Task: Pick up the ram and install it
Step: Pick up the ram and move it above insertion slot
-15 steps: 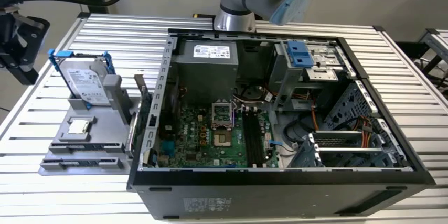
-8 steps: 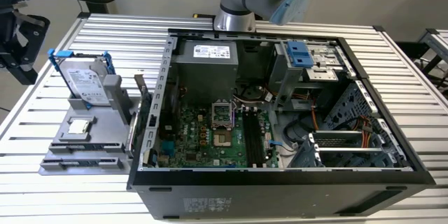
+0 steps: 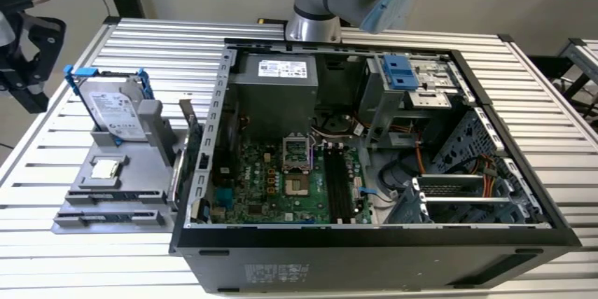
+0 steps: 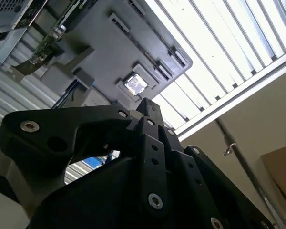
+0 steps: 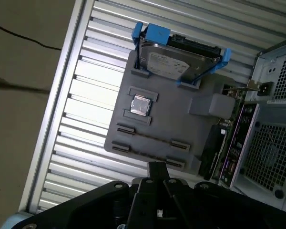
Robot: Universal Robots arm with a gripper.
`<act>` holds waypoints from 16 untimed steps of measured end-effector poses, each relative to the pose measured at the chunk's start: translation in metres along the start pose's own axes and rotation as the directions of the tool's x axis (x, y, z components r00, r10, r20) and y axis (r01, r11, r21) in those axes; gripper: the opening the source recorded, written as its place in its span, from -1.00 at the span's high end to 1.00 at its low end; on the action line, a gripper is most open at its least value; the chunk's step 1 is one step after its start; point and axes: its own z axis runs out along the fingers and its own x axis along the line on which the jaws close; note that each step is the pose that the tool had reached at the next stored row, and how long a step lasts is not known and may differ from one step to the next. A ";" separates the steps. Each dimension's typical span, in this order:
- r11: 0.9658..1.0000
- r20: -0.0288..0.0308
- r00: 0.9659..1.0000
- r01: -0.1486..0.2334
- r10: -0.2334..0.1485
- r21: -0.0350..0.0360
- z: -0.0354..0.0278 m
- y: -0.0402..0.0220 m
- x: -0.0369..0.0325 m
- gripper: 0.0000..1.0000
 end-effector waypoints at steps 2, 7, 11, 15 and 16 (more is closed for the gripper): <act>0.999 -0.002 0.999 0.032 -0.032 -0.001 0.0000 0.0000 0.0000 1.00; 0.993 -0.006 0.993 0.114 -0.114 -0.003 0.0000 0.0000 0.0000 1.00; 0.984 -0.009 0.984 0.180 -0.180 -0.005 0.0000 0.0000 0.0000 1.00; 0.970 -0.011 0.970 0.244 -0.244 -0.007 0.0000 0.0000 0.0000 1.00; 0.965 -0.012 0.965 0.261 -0.261 -0.007 0.0000 0.0000 0.0000 1.00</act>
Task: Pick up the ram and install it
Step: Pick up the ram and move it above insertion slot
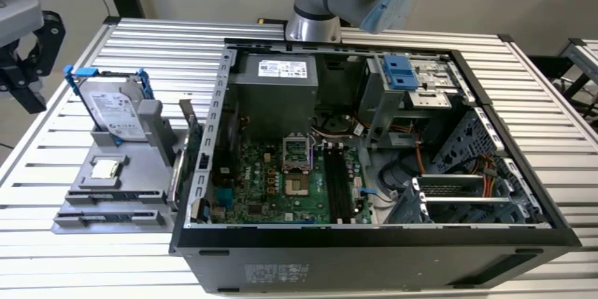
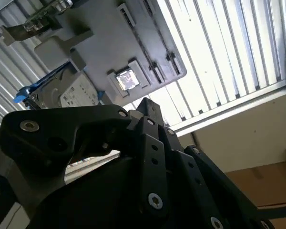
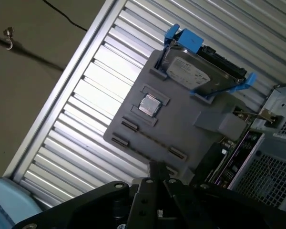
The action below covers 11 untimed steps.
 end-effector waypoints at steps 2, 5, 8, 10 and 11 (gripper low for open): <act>0.999 -0.002 0.999 0.035 -0.035 -0.001 0.0000 0.0000 0.0000 1.00; 0.996 -0.004 0.996 0.087 -0.087 -0.002 0.0001 0.0000 0.0000 1.00; 0.990 -0.007 0.990 0.139 -0.139 -0.004 0.0000 0.0000 0.0000 1.00; 0.985 -0.008 0.985 0.173 -0.173 -0.005 0.0000 0.0000 0.0000 1.00; 0.982 -0.009 0.982 0.190 -0.190 -0.005 0.0000 0.0000 0.0000 1.00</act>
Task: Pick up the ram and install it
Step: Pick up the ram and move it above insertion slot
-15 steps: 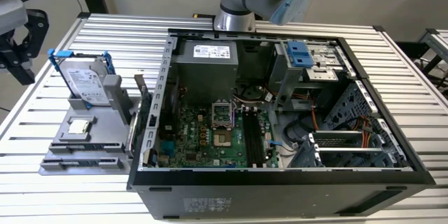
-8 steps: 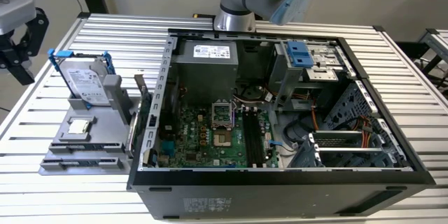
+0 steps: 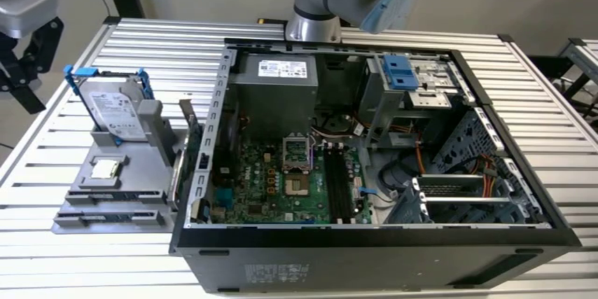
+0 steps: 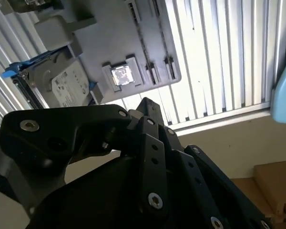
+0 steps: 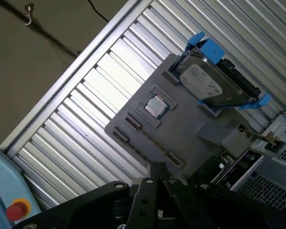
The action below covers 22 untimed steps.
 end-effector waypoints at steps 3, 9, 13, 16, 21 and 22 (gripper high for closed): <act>0.999 -0.003 0.999 0.055 -0.055 -0.001 0.0000 0.0000 0.0000 1.00; 0.987 -0.008 0.987 0.163 -0.163 -0.004 0.0000 0.0000 0.0000 1.00; 0.972 -0.010 0.972 0.234 -0.234 -0.006 0.0000 0.0000 0.0000 1.00; 0.958 -0.012 0.958 0.286 -0.286 -0.006 0.0000 0.0000 0.0000 1.00; 0.928 -0.015 0.928 0.372 -0.372 -0.009 0.0000 0.0000 0.0000 1.00; 0.921 -0.016 0.921 0.389 -0.389 -0.010 0.0000 0.0000 0.0000 1.00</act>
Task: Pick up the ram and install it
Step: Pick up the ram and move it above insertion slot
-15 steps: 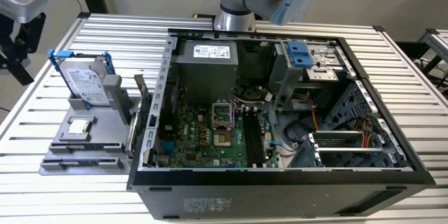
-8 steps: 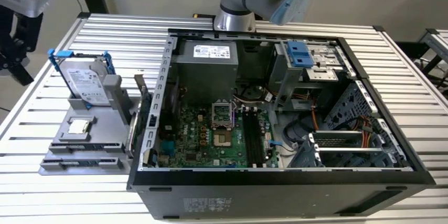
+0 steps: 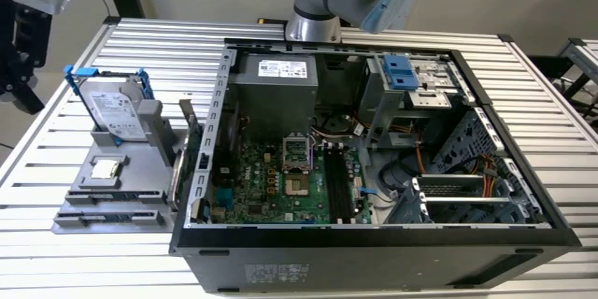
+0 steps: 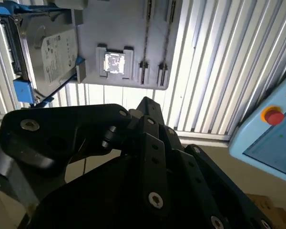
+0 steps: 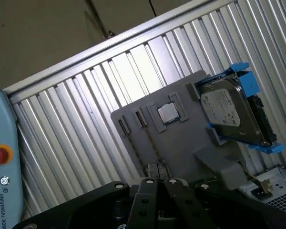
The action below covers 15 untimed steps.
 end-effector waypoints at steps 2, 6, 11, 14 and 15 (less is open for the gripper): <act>0.999 -0.002 0.999 0.036 -0.036 -0.001 0.0000 0.0000 0.0000 1.00; 0.994 -0.005 0.994 0.109 -0.109 -0.003 0.0000 0.0000 0.0000 1.00; 0.980 -0.009 0.980 0.199 -0.199 -0.004 -0.0001 -0.0001 0.0000 1.00; 0.968 -0.010 0.968 0.252 -0.252 -0.003 0.0000 -0.0001 0.0000 1.00; 0.963 -0.011 0.963 0.269 -0.269 -0.003 0.0000 0.0000 0.0000 1.00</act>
